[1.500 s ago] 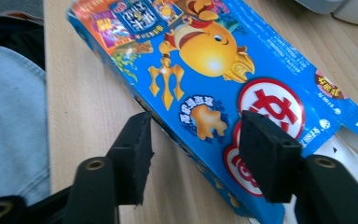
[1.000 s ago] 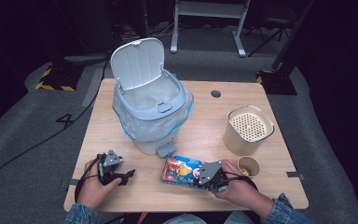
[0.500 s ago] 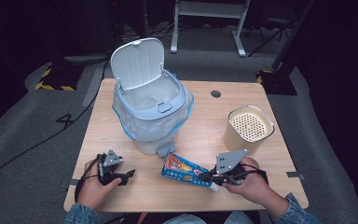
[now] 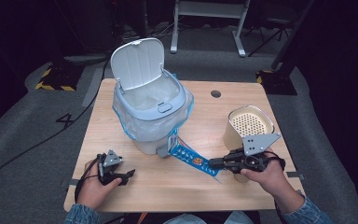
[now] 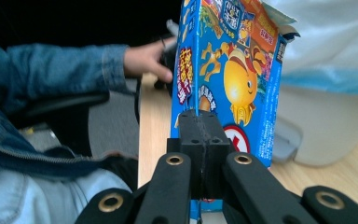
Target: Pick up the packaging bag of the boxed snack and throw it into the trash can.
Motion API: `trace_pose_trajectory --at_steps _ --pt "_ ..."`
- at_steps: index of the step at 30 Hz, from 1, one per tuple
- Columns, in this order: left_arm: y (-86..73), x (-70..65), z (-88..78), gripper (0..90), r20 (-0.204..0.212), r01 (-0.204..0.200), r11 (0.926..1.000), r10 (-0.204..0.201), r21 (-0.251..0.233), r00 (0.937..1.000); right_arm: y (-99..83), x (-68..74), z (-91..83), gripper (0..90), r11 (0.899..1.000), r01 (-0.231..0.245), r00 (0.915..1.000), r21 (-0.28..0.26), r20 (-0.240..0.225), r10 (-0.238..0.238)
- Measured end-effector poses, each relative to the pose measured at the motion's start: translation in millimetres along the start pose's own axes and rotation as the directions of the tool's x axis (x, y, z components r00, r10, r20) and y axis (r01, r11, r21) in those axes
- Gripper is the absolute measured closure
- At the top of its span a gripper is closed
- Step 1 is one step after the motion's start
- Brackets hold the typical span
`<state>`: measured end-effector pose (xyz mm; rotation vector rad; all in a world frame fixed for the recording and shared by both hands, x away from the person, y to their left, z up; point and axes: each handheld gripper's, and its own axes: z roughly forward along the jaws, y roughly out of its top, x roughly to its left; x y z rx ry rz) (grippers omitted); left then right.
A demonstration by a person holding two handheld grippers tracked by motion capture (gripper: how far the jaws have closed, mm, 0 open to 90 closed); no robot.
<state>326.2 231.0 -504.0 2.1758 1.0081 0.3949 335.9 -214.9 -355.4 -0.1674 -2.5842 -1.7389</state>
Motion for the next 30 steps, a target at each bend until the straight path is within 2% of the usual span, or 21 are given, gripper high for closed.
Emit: trace_pose_trajectory --at_steps 1,2,4,5,7,8,15,17,19,25,26,27,29,30 --pt "0.0 0.0 0.0 24.7 0.000 0.000 1.0000 0.000 0.000 1.0000 0.0 0.0 0.0 90.0 1.000 0.000 1.0000 0.000 0.000 0.000" --pt "0.0 0.0 0.0 24.7 0.000 0.000 1.0000 0.000 0.000 1.0000 2.5 -2.0 -3.7 90.0 0.999 0.000 1.0000 -0.035 -0.006 0.000" --pt "0.0 0.0 0.0 24.7 0.000 0.000 1.0000 0.000 0.000 1.0000 3.6 -3.1 -5.4 90.0 0.999 -0.002 0.9999 -0.047 -0.012 0.001" --pt "0.1 0.2 0.1 24.7 0.000 0.001 1.0000 -0.001 0.000 1.0000 6.0 -5.8 -9.0 90.0 0.997 -0.006 0.9998 -0.071 -0.020 0.004" --pt "0.3 0.2 0.6 24.8 0.005 0.009 1.0000 -0.009 -0.003 0.9999 7.2 -7.3 -10.9 90.0 0.997 -0.009 0.9997 -0.081 -0.025 0.007" --pt "1.2 1.8 1.3 24.8 0.004 0.006 1.0000 -0.006 -0.004 1.0000 10.2 -10.0 -14.7 90.0 0.994 -0.006 0.9998 -0.108 -0.021 0.004" --pt "2.1 1.8 2.1 24.8 0.000 0.000 1.0000 0.000 0.000 1.0000 26.2 -15.8 -22.0 90.0 0.988 0.011 0.9999 -0.153 -0.010 -0.012" --pt "2.1 1.9 2.1 24.8 0.000 0.000 1.0000 0.000 0.000 1.0000 38.5 -19.4 -22.8 90.0 0.984 0.024 0.9996 -0.178 -0.008 -0.026" --pt "2.1 1.8 2.1 24.8 0.001 0.002 1.0000 -0.002 0.000 1.0000 43.0 -20.7 -22.6 90.0 0.982 0.028 0.9995 -0.187 -0.007 -0.030" --pt "2.2 2.0 2.0 24.8 -0.002 -0.002 1.0000 0.002 0.000 1.0000 77.7 -26.3 -20.4 90.0 0.968 0.072 0.9974 -0.239 0.015 -0.071" --pt "2.2 2.0 2.0 24.8 -0.002 -0.002 1.0000 0.002 0.000 1.0000 77.7 -26.3 -20.4 90.0 0.968 0.072 0.9974 -0.239 0.015 -0.071" --pt "2.2 2.0 2.0 24.7 -0.002 -0.002 1.0000 0.002 0.000 1.0000 89.7 -29.2 -18.1 90.0 0.963 0.087 0.9961 -0.255 0.030 -0.082" --pt "2.2 2.0 2.1 24.7 -0.002 -0.003 1.0000 0.003 0.000 1.0000 93.7 -30.2 -17.1 90.0 0.962 0.094 0.9955 -0.258 0.036 -0.088" --pt "2.3 1.9 2.4 24.7 -0.001 -0.003 1.0000 0.003 -0.001 1.0000 103.6 -33.3 -13.7 90.0 0.956 0.102 0.9945 -0.275 0.049 -0.092"
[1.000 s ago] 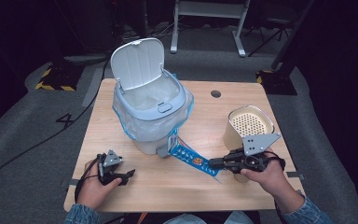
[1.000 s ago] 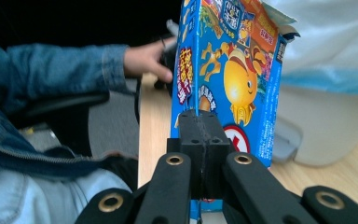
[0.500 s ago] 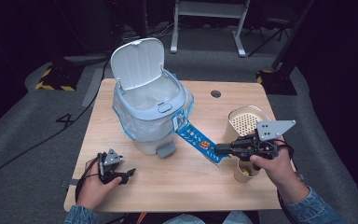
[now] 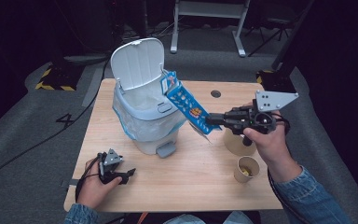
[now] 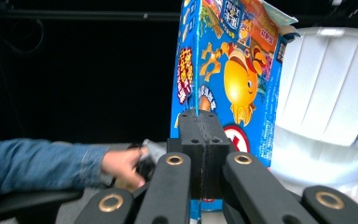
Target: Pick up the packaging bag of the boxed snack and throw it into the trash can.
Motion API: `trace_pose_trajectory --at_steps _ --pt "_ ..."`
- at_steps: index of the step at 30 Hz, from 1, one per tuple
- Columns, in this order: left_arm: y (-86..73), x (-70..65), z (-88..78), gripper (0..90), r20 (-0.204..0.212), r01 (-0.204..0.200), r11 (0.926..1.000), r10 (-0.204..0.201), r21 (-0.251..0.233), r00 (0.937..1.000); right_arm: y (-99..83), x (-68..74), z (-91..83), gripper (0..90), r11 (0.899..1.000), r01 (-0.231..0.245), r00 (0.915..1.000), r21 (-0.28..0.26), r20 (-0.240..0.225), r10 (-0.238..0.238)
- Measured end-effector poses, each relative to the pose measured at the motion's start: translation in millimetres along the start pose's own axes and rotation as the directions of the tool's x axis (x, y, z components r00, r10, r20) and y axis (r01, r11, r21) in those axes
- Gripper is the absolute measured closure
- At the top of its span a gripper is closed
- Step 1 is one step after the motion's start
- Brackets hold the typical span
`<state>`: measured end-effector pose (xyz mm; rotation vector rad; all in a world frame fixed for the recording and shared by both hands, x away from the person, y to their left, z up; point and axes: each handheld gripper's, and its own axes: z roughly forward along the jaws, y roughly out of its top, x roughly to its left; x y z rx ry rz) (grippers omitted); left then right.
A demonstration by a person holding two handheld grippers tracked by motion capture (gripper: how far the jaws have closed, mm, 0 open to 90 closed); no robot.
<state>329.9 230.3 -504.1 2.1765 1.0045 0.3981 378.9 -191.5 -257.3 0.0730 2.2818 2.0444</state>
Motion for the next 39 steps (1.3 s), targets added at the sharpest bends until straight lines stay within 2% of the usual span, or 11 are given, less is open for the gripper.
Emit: trace_pose_trajectory --at_steps 4,8,11,14,15,17,23,31,39 --pt "0.4 -0.2 0.4 24.6 0.002 0.002 1.0000 -0.002 0.001 1.0000 10.1 -7.7 10.2 90.0 1.000 0.012 0.9997 -0.018 0.020 -0.011" --pt "0.9 -0.1 1.1 24.6 0.005 0.005 1.0000 -0.005 -0.001 1.0000 22.5 -25.0 25.4 90.0 0.999 0.028 0.9982 -0.043 0.055 -0.025" --pt "1.3 0.3 1.0 24.6 0.004 0.001 1.0000 -0.001 0.001 1.0000 27.1 -32.4 30.0 90.0 0.998 0.030 0.9976 -0.054 0.064 -0.027" --pt "1.4 0.4 1.2 24.7 0.003 0.000 1.0000 0.000 0.002 1.0000 34.7 -46.5 40.3 90.0 0.996 0.037 0.9967 -0.077 0.075 -0.031" --pt "1.4 0.4 1.2 24.6 0.003 0.000 1.0000 0.000 0.002 1.0000 34.7 -46.5 40.3 90.0 0.996 0.037 0.9967 -0.077 0.075 -0.031" --pt "1.4 0.3 1.1 24.7 0.003 -0.001 1.0000 0.001 0.002 1.0000 38.8 -56.1 50.3 90.0 0.995 0.041 0.9958 -0.086 0.085 -0.034" --pt "1.4 0.3 1.1 24.7 0.002 -0.001 1.0000 0.001 0.002 1.0000 46.9 -70.3 68.2 90.0 0.993 0.053 0.9939 -0.109 0.102 -0.042" --pt "1.4 0.3 1.2 24.6 0.003 0.000 1.0000 0.000 0.002 1.0000 44.6 -85.6 82.2 90.0 0.991 0.048 0.9884 -0.125 0.149 -0.029" --pt "1.7 0.5 1.4 24.7 0.003 -0.001 1.0000 0.001 0.002 1.0000 33.5 -86.5 103.7 90.0 0.991 0.048 0.9838 -0.122 0.177 -0.026"
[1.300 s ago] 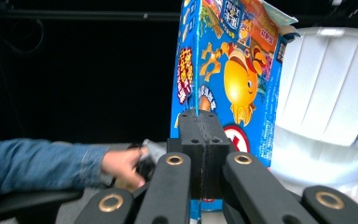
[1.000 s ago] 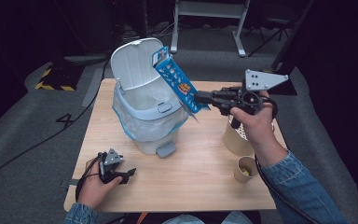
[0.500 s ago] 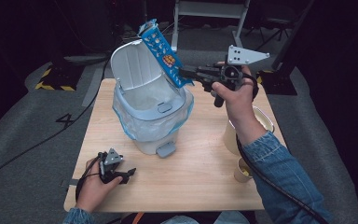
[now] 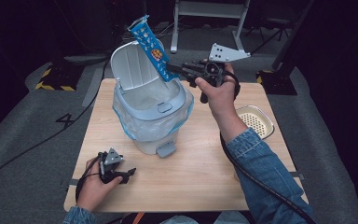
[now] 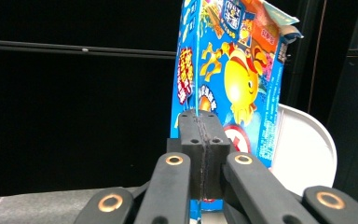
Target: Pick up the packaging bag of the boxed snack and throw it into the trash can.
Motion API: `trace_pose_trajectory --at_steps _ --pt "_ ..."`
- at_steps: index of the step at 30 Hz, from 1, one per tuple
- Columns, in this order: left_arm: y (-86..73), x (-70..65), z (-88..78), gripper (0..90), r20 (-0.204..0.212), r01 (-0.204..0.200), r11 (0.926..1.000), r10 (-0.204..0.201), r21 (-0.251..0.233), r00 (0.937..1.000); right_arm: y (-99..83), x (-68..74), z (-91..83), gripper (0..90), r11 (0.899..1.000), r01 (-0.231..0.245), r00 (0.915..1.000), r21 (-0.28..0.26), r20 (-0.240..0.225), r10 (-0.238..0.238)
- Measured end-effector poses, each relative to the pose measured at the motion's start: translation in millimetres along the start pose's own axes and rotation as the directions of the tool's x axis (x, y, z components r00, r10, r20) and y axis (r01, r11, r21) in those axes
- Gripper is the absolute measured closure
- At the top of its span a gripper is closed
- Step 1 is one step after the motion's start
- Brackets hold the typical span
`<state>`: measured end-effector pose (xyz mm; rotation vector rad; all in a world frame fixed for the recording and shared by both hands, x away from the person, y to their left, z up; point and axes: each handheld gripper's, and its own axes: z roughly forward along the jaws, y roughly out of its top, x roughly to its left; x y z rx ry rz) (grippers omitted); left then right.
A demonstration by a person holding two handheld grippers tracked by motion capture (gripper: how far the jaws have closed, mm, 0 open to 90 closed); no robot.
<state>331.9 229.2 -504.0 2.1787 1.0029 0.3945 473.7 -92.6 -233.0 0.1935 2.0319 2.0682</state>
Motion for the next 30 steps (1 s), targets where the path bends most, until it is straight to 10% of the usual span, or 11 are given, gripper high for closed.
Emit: trace_pose_trajectory --at_steps 14,28,30 --pt "0.0 -0.1 0.0 24.7 -0.001 0.000 1.0000 0.000 0.000 1.0000 -12.9 7.5 17.1 85.5 1.000 -0.005 0.9998 0.003 0.020 0.005" --pt "0.0 0.0 0.0 24.7 0.000 0.000 1.0000 0.000 0.000 1.0000 -44.3 16.7 36.0 77.9 0.989 0.000 0.9985 0.147 0.054 -0.008" --pt "0.0 0.0 0.0 24.7 0.000 0.000 1.0000 0.000 0.000 1.0000 -50.2 18.7 38.6 53.2 0.982 -0.019 0.9980 0.188 0.063 0.007"
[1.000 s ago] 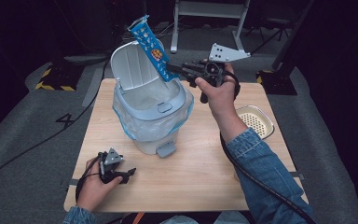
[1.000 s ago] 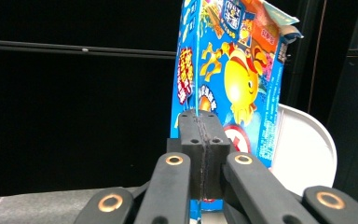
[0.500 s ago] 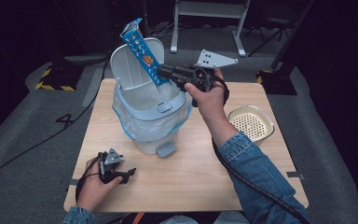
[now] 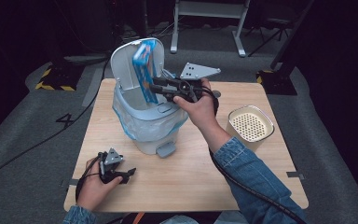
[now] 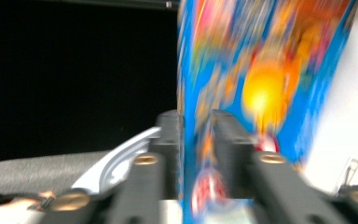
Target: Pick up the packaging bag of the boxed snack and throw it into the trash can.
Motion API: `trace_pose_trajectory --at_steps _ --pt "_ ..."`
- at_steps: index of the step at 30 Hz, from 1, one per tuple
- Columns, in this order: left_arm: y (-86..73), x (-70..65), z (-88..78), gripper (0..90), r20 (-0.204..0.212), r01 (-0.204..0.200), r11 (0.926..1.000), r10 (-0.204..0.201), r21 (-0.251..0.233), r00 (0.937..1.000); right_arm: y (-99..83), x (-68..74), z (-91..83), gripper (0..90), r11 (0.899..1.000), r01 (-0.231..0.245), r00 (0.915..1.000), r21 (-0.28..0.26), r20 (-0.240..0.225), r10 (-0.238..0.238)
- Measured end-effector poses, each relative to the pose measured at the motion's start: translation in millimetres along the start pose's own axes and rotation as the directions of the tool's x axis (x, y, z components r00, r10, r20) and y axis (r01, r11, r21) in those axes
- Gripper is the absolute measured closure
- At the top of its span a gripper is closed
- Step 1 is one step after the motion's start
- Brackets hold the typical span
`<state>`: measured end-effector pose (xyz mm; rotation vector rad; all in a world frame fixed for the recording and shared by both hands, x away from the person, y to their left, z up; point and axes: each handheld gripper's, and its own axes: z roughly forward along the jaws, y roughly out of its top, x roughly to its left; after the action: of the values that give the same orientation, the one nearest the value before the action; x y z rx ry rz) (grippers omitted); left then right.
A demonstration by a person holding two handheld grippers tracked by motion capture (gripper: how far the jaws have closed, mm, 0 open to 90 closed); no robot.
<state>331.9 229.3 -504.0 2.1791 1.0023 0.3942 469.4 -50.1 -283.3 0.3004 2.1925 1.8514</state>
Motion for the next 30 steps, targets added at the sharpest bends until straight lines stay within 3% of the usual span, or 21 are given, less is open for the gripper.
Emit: trace_pose_trajectory --at_steps 3,6,9,15,21,27,30 --pt "0.0 0.0 0.0 24.7 0.000 0.000 1.0000 0.000 0.000 1.0000 -1.8 1.7 -4.6 39.6 1.000 -0.004 0.9998 -0.029 0.020 0.005" --pt "0.0 -0.1 0.0 24.7 -0.001 0.000 1.0000 0.000 0.000 1.0000 2.7 0.7 -13.4 37.3 0.998 -0.020 0.9995 -0.064 0.024 0.022" --pt "0.0 -0.1 0.0 24.7 -0.001 0.000 1.0000 0.000 0.000 1.0000 6.4 0.3 -18.4 37.2 0.998 -0.015 0.9995 -0.057 0.028 0.017" --pt "0.0 0.0 0.0 24.7 0.001 0.001 1.0000 -0.001 0.000 1.0000 15.5 -0.4 -45.2 33.8 0.999 0.024 0.9986 0.026 0.046 -0.025" --pt "0.0 0.0 0.0 24.7 0.001 0.001 1.0000 -0.001 0.000 1.0000 13.6 -1.6 -71.1 32.4 0.996 0.029 0.9976 0.081 0.060 -0.034" --pt "0.2 0.2 0.0 24.6 0.001 -0.001 1.0000 0.001 0.001 1.0000 4.2 -4.2 -106.8 32.2 0.989 -0.016 0.9970 0.149 0.077 0.004" --pt "0.4 0.0 0.4 24.7 0.004 0.004 1.0000 -0.004 0.000 1.0000 0.2 -2.8 -122.0 32.2 0.984 -0.012 0.9962 0.177 0.087 -0.003"
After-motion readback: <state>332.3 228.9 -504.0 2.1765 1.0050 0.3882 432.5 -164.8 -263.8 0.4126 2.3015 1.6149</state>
